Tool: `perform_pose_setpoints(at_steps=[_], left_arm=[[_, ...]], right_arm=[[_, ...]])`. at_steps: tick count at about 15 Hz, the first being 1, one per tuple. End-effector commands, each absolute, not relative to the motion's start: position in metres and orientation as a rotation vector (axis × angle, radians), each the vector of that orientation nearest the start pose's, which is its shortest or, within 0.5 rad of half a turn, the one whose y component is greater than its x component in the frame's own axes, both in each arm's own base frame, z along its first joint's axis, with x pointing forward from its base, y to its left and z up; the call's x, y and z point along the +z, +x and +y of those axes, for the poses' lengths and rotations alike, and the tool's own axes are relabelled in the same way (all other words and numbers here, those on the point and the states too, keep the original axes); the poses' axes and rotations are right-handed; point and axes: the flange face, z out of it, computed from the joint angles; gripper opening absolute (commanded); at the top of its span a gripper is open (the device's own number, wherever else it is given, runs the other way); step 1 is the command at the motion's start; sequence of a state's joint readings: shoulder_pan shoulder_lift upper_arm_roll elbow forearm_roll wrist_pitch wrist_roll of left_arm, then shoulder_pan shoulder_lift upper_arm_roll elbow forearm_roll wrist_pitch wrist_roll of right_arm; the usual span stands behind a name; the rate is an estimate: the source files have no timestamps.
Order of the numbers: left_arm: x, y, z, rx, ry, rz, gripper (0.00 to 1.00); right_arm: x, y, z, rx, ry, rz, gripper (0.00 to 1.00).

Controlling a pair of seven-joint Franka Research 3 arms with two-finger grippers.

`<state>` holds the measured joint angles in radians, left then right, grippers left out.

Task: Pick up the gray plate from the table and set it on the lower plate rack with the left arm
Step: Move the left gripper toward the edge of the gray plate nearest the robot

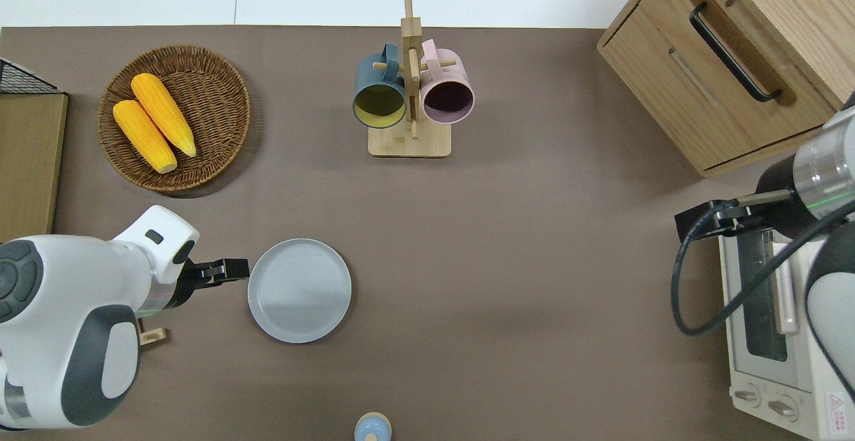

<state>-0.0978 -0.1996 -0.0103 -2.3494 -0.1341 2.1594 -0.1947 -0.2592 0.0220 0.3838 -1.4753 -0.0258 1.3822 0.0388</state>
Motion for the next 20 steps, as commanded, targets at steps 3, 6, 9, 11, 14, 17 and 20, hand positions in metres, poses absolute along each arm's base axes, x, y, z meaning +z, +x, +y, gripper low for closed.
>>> perform_pose_setpoints(at_steps=[3,6,9,11,14,17,20], left_arm=[[0.37,0.442,-0.06,-0.02,-3.266,-0.345,1.0],[0.347,0.442,-0.064,0.05,-3.262,-0.355,1.0],[0.322,0.443,-0.079,0.1,-3.242,-0.41,0.99],[0.306,0.443,-0.092,0.119,-3.231,-0.422,0.99],[0.292,0.444,-0.099,0.131,-3.226,-0.424,0.99],[0.291,0.444,-0.099,0.132,-3.224,-0.417,0.98],[0.289,0.444,-0.098,0.139,-3.222,-0.42,0.59]], right_arm=[[0.646,0.536,0.06,0.181,-3.167,-0.108,0.983],[0.646,0.536,0.06,0.178,-3.169,-0.108,0.983],[0.646,0.535,0.06,0.176,-3.169,-0.108,0.983],[0.646,0.536,0.06,0.179,-3.167,-0.108,0.983],[0.646,0.536,0.059,0.179,-3.167,-0.106,0.983],[0.646,0.536,0.06,0.179,-3.169,-0.108,0.983],[0.646,0.535,0.06,0.181,-3.168,-0.108,0.983]])
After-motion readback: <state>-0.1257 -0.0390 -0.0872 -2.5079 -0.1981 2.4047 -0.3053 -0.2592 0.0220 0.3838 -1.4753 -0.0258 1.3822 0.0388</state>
